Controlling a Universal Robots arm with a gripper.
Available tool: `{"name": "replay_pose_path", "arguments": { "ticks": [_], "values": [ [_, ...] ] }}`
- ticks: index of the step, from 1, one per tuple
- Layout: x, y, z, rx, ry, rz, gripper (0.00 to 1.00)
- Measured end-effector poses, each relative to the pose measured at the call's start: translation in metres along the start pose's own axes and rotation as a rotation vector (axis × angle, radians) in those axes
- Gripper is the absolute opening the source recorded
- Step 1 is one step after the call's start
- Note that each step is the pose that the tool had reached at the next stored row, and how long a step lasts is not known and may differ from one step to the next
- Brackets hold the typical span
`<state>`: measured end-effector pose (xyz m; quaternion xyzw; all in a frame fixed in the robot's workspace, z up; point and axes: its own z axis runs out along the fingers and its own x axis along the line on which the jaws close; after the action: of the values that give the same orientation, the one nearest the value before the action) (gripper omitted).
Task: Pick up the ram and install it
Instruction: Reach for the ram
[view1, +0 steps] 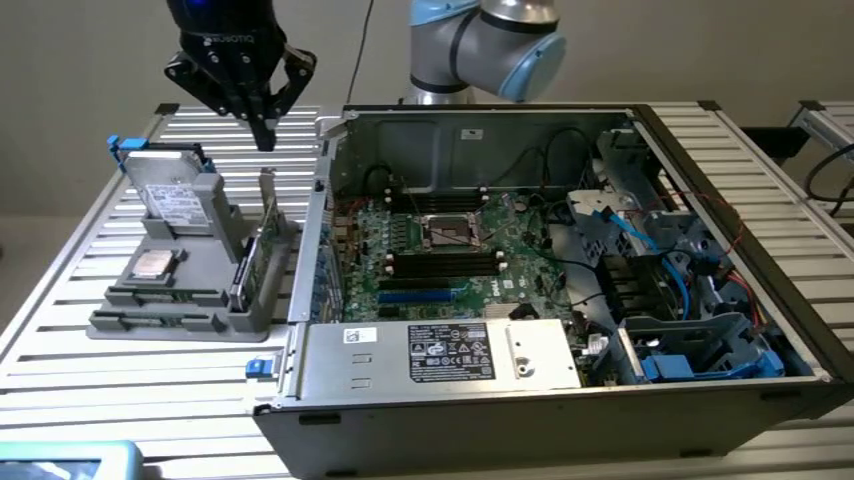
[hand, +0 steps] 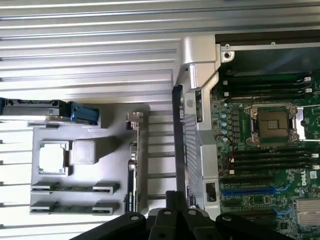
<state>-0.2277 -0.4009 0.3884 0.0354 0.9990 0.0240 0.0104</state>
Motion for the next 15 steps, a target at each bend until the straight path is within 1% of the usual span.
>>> {"name": "replay_pose_path", "arguments": {
  "ticks": [7, 11, 15],
  "values": [
    [0.031, -0.0052, 0.0047, 0.0, 0.0, 0.0, 0.11],
    [0.041, -0.0068, 0.0092, 0.0001, 0.0001, 0.0, 0.11],
    [0.052, -0.0122, 0.0136, 0.0, 0.0, 0.0, 0.11]
  ]
}}
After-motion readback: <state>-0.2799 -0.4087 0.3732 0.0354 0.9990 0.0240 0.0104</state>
